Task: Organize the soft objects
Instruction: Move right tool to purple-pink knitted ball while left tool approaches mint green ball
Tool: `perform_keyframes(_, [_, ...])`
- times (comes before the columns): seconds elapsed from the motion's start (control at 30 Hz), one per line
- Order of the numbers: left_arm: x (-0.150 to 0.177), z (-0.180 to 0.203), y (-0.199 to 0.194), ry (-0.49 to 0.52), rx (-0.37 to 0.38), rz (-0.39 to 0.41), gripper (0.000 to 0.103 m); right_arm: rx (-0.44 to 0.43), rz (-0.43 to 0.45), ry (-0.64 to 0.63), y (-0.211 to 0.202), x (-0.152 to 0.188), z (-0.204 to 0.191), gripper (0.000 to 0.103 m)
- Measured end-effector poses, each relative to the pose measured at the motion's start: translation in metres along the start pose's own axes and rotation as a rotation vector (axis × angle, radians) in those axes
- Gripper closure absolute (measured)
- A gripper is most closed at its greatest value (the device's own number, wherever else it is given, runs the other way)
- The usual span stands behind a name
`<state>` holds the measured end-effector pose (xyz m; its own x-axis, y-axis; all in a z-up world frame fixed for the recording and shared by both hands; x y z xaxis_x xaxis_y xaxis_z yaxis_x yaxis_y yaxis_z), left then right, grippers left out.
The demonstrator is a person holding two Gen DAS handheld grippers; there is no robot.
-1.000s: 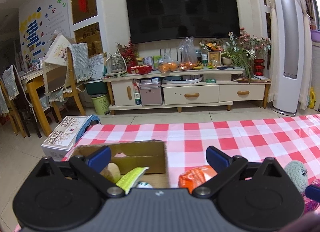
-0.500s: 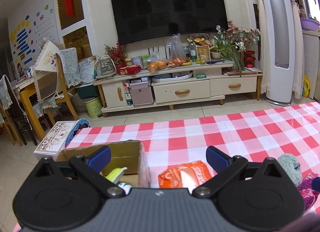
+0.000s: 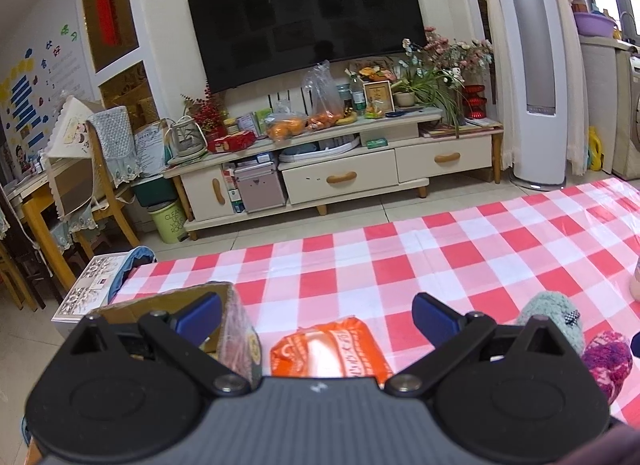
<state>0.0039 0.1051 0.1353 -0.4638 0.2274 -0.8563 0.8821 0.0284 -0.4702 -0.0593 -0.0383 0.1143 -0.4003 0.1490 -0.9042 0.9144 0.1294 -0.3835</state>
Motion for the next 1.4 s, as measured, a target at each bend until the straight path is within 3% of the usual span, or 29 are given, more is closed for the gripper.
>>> perform_keyframes(0.53, [0.005,0.034,0.007,0.057,0.052,-0.026,0.002,0.045,-0.053,-0.015,0.017,0.028,0.06,0.0])
perform_keyframes(0.97, [0.014,0.063,0.021,0.01,0.198,-0.083,0.002,0.113,-0.136,-0.032,0.061,0.044,0.091,0.0])
perform_keyframes(1.1, [0.018,0.077,0.028,-0.004,0.25,-0.107,0.002,0.076,-0.163,0.01,0.067,0.044,0.101,0.0])
perform_keyframes(1.27, [0.023,0.094,0.037,-0.031,0.316,-0.133,0.002,0.032,-0.19,0.013,0.066,0.043,0.107,0.011])
perform_keyframes(1.4, [0.028,0.11,0.044,-0.047,0.368,-0.149,0.002,0.057,-0.188,-0.014,0.06,0.039,0.114,0.014])
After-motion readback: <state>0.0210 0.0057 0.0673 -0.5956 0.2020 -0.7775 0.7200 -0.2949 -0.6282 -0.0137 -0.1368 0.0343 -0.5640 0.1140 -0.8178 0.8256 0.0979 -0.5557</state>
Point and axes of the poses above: each gripper's, at about its wrist camera, not at the fingertips, and y roughly the way its jaws point, z to its right, x to its underside, the point moved 2 cm from there along y, roughly the way its jaws point
